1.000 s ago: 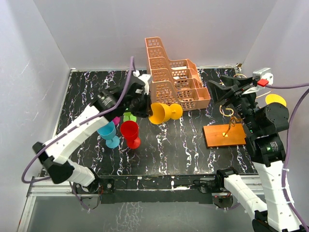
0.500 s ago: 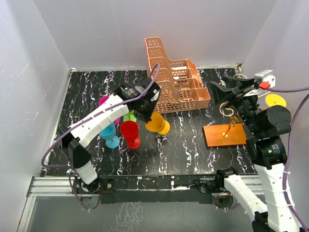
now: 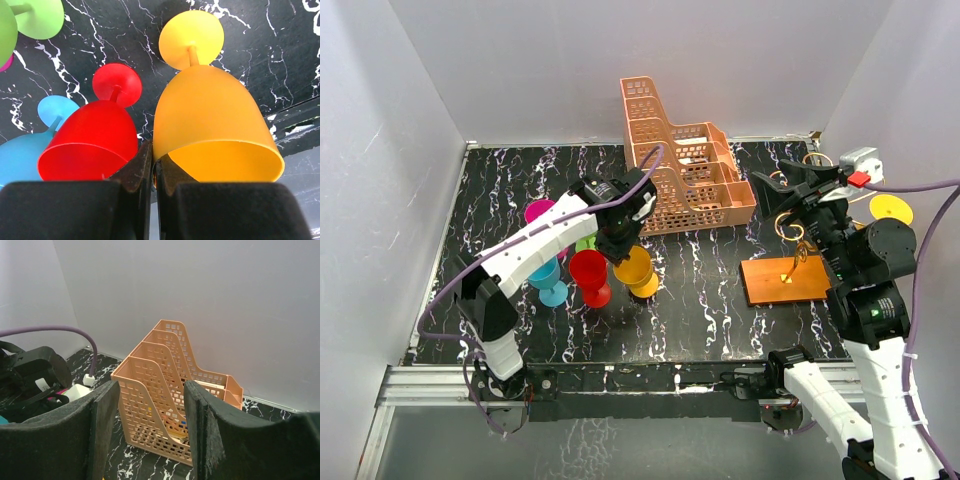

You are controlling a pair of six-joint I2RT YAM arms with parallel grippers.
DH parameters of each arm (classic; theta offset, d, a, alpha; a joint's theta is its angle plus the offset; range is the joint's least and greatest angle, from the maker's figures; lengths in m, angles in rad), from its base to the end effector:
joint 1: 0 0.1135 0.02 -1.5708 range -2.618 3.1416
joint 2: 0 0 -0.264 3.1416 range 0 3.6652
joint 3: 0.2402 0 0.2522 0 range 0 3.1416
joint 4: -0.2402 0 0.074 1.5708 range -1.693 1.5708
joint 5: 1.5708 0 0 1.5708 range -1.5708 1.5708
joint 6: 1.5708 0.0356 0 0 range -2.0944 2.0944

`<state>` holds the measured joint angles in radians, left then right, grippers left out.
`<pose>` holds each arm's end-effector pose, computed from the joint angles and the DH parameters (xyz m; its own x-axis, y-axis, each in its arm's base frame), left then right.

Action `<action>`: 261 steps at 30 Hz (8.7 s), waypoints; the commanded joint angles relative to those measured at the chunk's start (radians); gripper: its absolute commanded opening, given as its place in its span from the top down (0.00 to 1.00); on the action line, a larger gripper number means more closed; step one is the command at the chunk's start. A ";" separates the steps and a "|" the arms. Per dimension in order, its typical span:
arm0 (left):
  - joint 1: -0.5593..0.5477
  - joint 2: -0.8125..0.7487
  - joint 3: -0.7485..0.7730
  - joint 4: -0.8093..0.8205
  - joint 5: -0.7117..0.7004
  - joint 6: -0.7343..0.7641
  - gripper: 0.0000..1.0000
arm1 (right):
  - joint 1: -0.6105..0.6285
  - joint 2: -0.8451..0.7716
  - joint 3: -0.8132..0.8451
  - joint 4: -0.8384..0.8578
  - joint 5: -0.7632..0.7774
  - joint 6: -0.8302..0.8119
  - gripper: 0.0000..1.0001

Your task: Take the wine glass off the wine glass rack

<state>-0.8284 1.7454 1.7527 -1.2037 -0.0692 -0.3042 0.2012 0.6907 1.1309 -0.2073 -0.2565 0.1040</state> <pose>0.2387 -0.2565 0.3333 -0.8154 0.4467 -0.3682 0.4966 0.8667 -0.0481 0.1139 0.0324 0.4654 0.1797 0.1392 -0.9738 -0.4563 0.8888 0.0428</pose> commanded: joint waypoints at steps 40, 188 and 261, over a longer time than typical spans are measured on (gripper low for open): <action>0.003 -0.134 0.134 0.225 -0.172 0.113 0.25 | 0.007 0.061 0.124 -0.047 -0.017 0.046 0.40; -0.097 -0.688 -0.605 0.989 -0.297 0.335 0.03 | -0.105 0.294 0.073 -0.328 1.327 -0.980 0.92; -0.075 -0.690 -0.613 0.998 -0.299 0.342 0.03 | -0.050 0.261 0.156 -0.346 1.123 -0.882 0.92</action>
<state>-0.9108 1.0840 1.1450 -0.2317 -0.3573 0.0273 0.1486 0.9577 1.2823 -0.5781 0.9085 -0.8101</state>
